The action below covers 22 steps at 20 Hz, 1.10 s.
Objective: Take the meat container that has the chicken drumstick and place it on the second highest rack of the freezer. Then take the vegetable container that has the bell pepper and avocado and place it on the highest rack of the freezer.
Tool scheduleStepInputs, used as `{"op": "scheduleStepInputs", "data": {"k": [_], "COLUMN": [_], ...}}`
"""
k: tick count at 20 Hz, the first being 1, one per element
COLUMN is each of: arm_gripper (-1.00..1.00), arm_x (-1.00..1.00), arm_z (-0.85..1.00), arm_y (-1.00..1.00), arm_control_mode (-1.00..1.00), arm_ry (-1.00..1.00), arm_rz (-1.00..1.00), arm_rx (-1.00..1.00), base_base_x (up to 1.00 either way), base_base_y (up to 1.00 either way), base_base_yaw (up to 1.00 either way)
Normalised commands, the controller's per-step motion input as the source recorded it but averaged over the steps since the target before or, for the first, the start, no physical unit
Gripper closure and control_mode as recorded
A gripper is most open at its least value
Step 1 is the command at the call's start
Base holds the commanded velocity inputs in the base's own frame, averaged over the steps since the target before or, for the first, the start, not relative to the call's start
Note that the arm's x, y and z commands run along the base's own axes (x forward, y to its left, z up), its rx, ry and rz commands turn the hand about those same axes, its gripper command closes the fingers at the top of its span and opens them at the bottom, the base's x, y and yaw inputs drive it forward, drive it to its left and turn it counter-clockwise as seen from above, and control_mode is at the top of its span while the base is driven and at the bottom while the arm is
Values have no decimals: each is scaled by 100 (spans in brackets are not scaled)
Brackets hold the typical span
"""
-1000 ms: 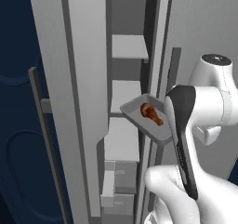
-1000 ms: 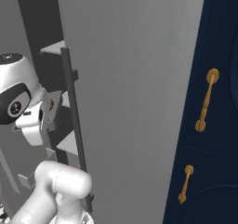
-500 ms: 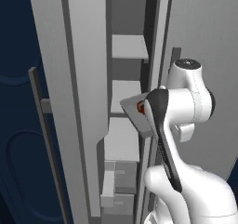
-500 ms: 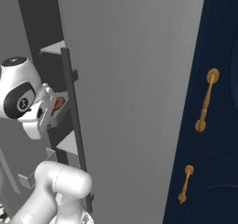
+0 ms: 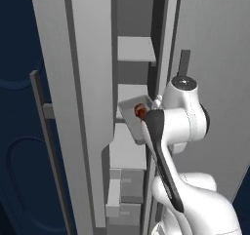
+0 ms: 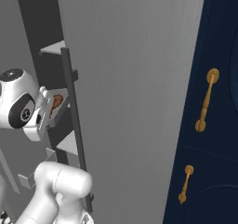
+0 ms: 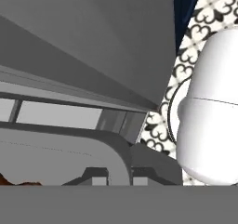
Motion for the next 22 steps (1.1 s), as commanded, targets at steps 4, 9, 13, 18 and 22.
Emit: {"op": "scheduleStepInputs", "data": {"k": [4, 9, 13, 18, 22], "arm_gripper": [100, 100, 100, 100, 100], "arm_x": [64, 75, 75, 72, 47], "arm_z": [2, 0, 0, 0, -10], "arm_y": [-5, -4, 0, 0, 9], "arm_control_mode": [-100, -100, -100, -100, -100], "arm_ry": [-6, -6, -6, -4, 3], "arm_rz": [0, 0, 0, 0, 0], "arm_rx": [0, 0, 0, 0, 0], "base_base_x": [0, 0, 0, 0, 0], "base_base_y": [0, 0, 0, 0, 0], "base_base_yaw": [0, 0, 0, 0, 0]}}
